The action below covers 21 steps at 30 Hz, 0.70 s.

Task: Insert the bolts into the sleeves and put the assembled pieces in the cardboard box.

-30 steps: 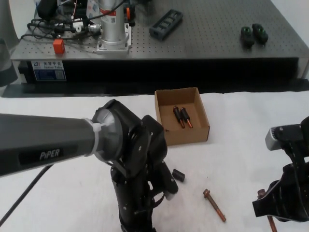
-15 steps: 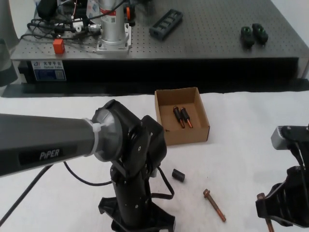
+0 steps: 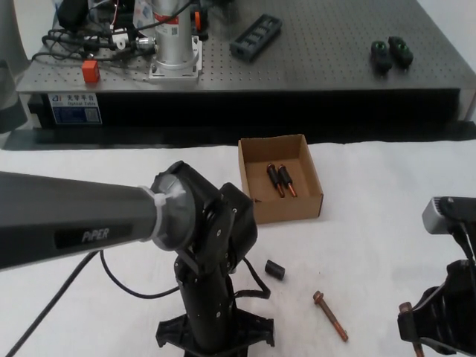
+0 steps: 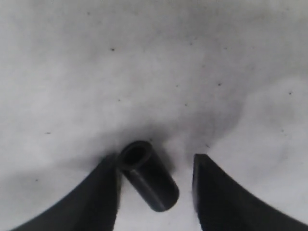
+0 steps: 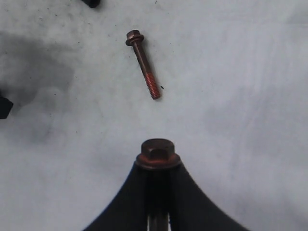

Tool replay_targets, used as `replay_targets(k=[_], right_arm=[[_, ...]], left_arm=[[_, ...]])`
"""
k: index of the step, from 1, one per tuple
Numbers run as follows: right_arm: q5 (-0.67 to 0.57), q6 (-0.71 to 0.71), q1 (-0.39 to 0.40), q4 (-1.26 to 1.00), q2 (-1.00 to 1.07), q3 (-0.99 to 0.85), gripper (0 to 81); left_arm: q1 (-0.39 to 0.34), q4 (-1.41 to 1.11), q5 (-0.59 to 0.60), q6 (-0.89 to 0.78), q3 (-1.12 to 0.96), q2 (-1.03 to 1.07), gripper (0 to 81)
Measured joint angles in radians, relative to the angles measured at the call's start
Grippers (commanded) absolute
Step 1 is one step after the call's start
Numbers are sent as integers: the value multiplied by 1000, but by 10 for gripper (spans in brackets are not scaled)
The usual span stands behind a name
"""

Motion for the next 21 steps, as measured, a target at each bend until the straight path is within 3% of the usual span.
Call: replay_targets(k=[2,5,10,14,15,21], right_arm=[[0,0,0,0,0,0,12],[0,0,0,0,0,0,12],[-14,18,0,-16,0,0,12],[-124,64,0,-121,0,0,12],[-163,86,0,-163,0,0,12],[-351,208,0,-392,0,1,12]], left_arm=[[-1,12,1,-2,-2,3,209],[-1,16,2,4,-2,6,8],[-1,-38,-3,96,5,-9,6],[-3,-175,-57,202,40,-78,6],[-6,-311,-66,270,95,-174,6],[-6,-810,136,352,369,-467,6]])
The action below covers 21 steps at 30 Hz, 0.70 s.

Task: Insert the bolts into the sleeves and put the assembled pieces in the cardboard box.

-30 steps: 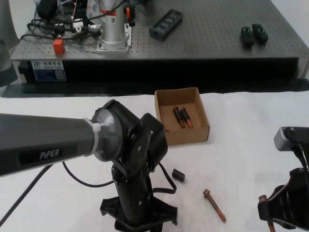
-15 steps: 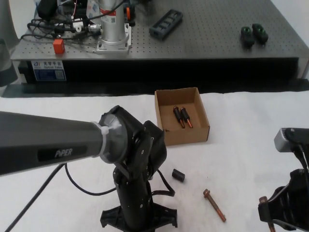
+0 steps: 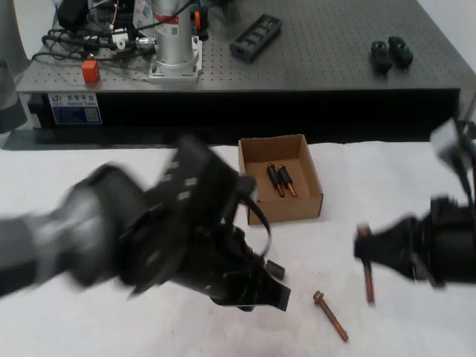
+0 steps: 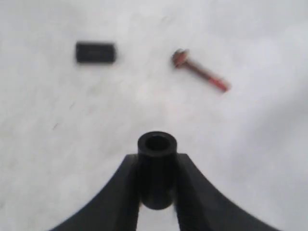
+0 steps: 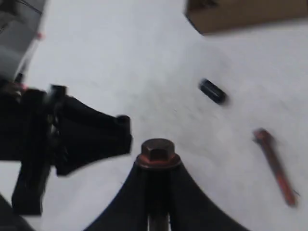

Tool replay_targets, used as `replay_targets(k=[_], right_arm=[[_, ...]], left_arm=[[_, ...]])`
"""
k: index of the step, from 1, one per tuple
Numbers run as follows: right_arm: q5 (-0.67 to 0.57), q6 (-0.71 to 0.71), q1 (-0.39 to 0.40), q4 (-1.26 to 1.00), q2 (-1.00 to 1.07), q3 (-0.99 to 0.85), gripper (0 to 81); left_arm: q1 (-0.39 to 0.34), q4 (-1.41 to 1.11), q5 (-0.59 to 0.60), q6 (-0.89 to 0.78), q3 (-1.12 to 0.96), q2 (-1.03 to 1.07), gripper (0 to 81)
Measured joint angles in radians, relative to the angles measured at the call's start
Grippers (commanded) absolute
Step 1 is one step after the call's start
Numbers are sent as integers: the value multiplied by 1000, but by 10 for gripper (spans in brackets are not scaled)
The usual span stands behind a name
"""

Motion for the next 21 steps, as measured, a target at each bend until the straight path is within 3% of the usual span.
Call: replay_targets(k=[3,7,14,21], right_arm=[[-87,125,5,-185,2,0,12],[-129,273,88,-496,2,0,12],[-141,294,172,-546,2,0,12],[-143,267,205,-538,4,0,12]], left_arm=[[0,-154,99,5,80,-50,6],[-2,-313,182,-20,148,-86,6],[-2,-438,335,-74,172,-101,6],[-2,-441,390,-74,172,-101,6]])
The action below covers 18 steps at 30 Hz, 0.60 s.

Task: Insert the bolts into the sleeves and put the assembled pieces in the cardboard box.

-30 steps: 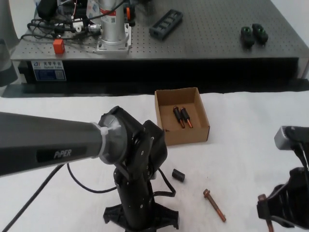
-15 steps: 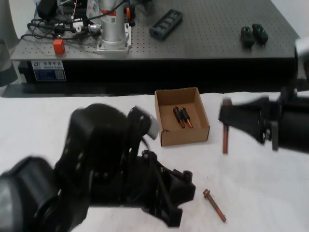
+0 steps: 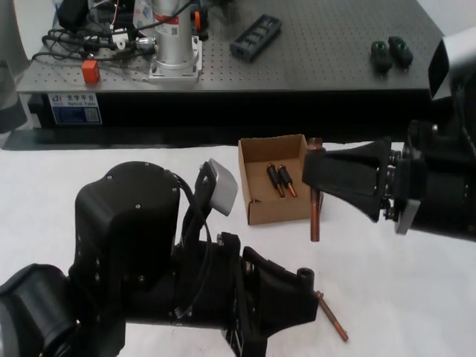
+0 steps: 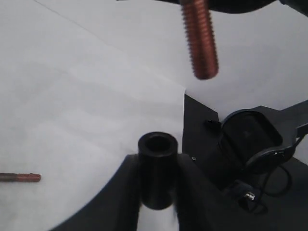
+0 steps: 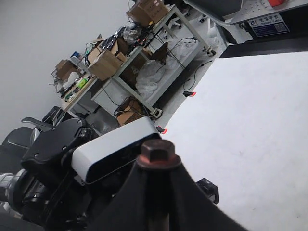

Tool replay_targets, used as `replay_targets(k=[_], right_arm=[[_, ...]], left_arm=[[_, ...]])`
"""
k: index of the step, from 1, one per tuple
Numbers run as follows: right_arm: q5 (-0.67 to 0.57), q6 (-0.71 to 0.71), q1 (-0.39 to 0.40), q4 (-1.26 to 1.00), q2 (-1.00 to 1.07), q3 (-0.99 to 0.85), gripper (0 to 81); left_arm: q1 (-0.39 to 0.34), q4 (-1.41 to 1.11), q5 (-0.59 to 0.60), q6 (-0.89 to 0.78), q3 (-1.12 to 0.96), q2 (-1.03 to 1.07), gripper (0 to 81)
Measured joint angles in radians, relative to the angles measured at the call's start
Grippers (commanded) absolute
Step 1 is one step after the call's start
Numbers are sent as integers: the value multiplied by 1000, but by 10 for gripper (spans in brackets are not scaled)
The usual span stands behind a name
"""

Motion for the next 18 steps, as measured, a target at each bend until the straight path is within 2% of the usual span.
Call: replay_targets(k=[8,18], right_arm=[[0,-64,0,83,8,0,12],[-14,-71,0,93,8,0,12]], left_arm=[[0,-68,5,-10,0,0,6],[0,-73,6,-53,1,0,6]])
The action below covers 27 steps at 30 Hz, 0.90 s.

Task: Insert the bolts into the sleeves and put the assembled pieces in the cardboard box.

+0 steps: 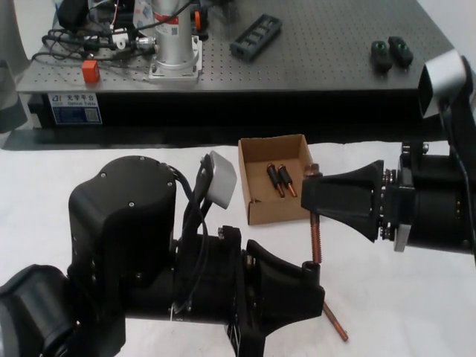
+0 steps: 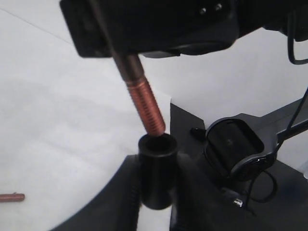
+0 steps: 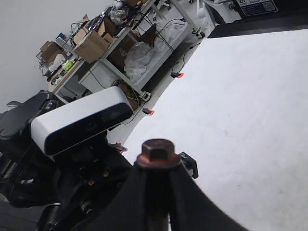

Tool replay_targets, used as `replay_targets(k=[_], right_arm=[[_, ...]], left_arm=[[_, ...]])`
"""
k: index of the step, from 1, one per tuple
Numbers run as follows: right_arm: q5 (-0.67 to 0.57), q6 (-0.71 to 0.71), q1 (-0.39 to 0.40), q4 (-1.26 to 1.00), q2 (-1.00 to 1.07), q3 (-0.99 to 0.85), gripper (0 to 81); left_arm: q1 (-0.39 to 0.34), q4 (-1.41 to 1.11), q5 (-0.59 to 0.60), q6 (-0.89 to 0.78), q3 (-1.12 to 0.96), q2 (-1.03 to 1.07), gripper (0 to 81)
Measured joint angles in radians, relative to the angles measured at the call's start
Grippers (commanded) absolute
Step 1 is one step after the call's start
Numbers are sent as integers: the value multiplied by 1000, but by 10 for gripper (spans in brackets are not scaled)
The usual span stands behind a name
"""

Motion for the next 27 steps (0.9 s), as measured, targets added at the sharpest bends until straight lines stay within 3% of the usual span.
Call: replay_targets(k=[16,27], right_arm=[[-53,-22,0,4,0,0,12],[-68,-38,0,36,0,0,12]], left_arm=[[0,2,3,-60,2,0,6],[0,4,76,-63,2,0,6]])
